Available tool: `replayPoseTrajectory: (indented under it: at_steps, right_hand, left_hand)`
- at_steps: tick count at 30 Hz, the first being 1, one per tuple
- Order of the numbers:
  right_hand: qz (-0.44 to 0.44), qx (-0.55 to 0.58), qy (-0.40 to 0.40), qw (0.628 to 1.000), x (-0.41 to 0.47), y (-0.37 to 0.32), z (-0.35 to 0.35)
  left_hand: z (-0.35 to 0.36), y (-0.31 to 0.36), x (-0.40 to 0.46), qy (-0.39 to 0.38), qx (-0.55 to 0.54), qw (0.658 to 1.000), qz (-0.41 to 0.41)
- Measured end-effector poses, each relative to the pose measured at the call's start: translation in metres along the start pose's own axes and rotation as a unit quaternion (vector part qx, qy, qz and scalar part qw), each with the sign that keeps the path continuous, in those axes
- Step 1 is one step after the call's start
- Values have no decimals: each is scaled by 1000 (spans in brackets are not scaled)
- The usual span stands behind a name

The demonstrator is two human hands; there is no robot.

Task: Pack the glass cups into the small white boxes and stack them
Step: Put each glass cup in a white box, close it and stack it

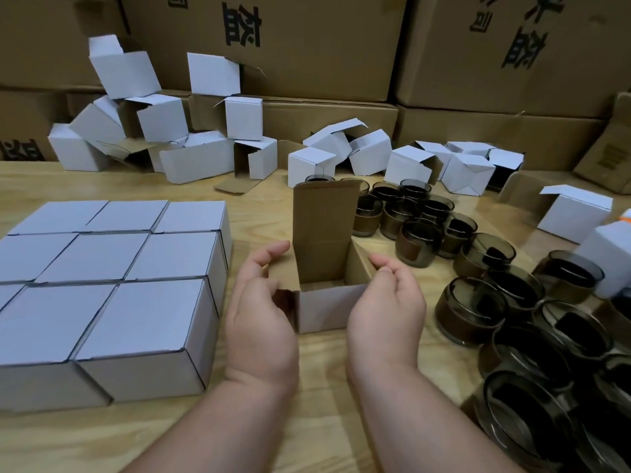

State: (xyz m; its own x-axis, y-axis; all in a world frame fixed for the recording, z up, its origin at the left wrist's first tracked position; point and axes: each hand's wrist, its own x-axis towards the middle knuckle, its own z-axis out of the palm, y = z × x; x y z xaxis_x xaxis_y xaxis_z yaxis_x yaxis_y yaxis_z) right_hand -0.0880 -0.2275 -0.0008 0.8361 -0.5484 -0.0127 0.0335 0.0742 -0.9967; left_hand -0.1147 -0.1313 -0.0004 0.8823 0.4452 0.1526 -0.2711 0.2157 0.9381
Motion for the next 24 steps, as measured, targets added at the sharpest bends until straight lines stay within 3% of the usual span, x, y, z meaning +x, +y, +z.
replayPoseTrajectory:
  at_steps: [5, 11, 17, 24]
  right_hand:
    - [-43, -4, -60, 997, -5, 0, -1]
    - [-104, -115, -86, 984, 0, -3, 4]
    - [-67, -104, -107, 987, -2, -7, 0]
    - [-83, -95, -114, 985, 2, -10, -2]
  left_hand:
    - [3, 0, -1, -2, 6, 1000, -9]
    - [3, 11, -3, -25, 103, 994, 6]
    - [6, 17, -2, -21, 98, 994, -33]
    - [9, 20, 0, -39, 117, 990, -70]
